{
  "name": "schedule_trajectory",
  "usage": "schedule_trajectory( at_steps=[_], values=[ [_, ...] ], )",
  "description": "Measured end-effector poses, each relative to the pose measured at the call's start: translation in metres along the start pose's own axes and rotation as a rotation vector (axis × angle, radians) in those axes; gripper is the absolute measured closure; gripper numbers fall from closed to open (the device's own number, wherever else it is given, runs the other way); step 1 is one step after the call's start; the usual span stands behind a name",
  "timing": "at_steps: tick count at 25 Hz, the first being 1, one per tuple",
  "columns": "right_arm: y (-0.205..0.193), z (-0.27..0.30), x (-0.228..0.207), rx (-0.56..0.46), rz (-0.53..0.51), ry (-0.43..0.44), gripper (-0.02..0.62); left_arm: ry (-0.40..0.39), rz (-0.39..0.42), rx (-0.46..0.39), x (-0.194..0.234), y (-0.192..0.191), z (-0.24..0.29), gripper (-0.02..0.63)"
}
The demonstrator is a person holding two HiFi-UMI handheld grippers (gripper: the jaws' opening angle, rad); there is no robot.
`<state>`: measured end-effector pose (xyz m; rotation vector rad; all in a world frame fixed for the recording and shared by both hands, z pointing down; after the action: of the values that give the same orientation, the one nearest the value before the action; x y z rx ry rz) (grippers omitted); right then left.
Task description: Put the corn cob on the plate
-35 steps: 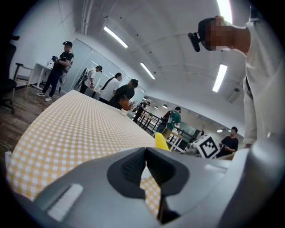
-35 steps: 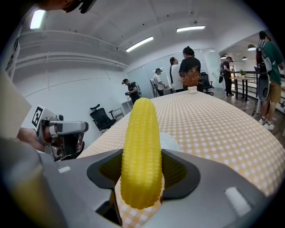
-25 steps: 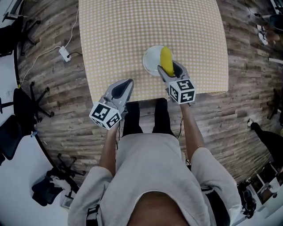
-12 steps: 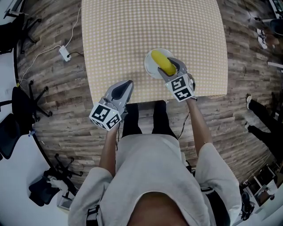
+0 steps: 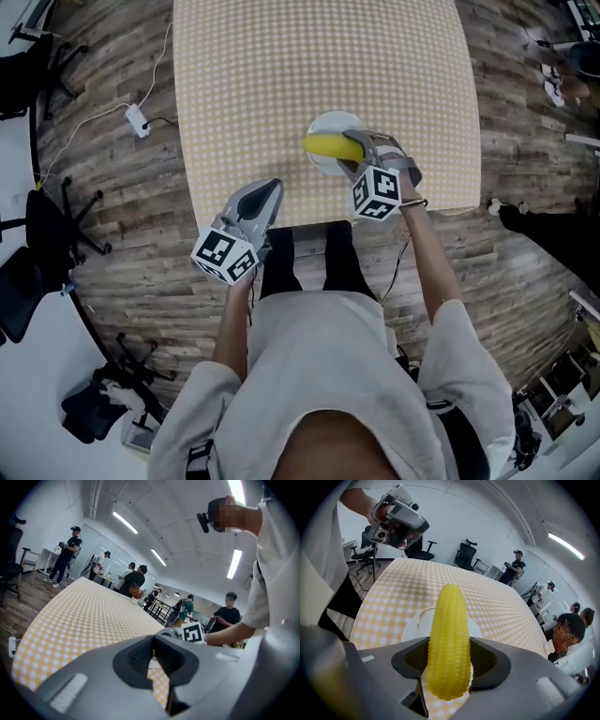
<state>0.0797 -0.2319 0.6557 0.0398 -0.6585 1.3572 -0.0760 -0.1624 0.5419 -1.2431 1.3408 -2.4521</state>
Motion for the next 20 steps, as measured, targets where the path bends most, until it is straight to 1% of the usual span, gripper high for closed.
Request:
schedule_trajectory(
  at_steps=[2, 7, 14, 17, 20],
  values=[
    [-0.002, 0.003, 0.001, -0.009, -0.005, 0.038, 0.345, 0.002, -0.004, 0.001, 0.000, -0.001, 0.001, 0.598],
    [-0.005, 0.006, 0.000, -0.052, 0.070, 0.126, 0.345, 0.004, -0.009, 0.001, 0.001, 0.000, 0.002, 0.598],
    [-0.010, 0.010, -0.003, -0.095, 0.128, 0.243, 0.344, 0.014, -0.013, 0.000, 0.004, 0.001, 0.005, 0.598],
    [-0.009, 0.013, -0.004, -0.111, 0.127, 0.268, 0.344, 0.019, -0.021, 0.003, 0.008, 0.000, 0.006, 0.598],
    [-0.008, 0.013, -0.005, -0.121, 0.118, 0.269, 0.342, 0.019, -0.021, 0.004, 0.010, 0.001, 0.008, 0.598]
  ],
)
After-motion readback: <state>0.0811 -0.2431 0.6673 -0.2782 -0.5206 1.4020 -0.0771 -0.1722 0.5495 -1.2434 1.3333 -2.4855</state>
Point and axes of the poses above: the fingertips, and each gripper's own axes: z forward along the fingers, x to its left, y out of its top, the point moved 3 cm from there along -z, backward along the fingers, and after that the axes turned 12 degrees about -z, right-handed, at the moved point
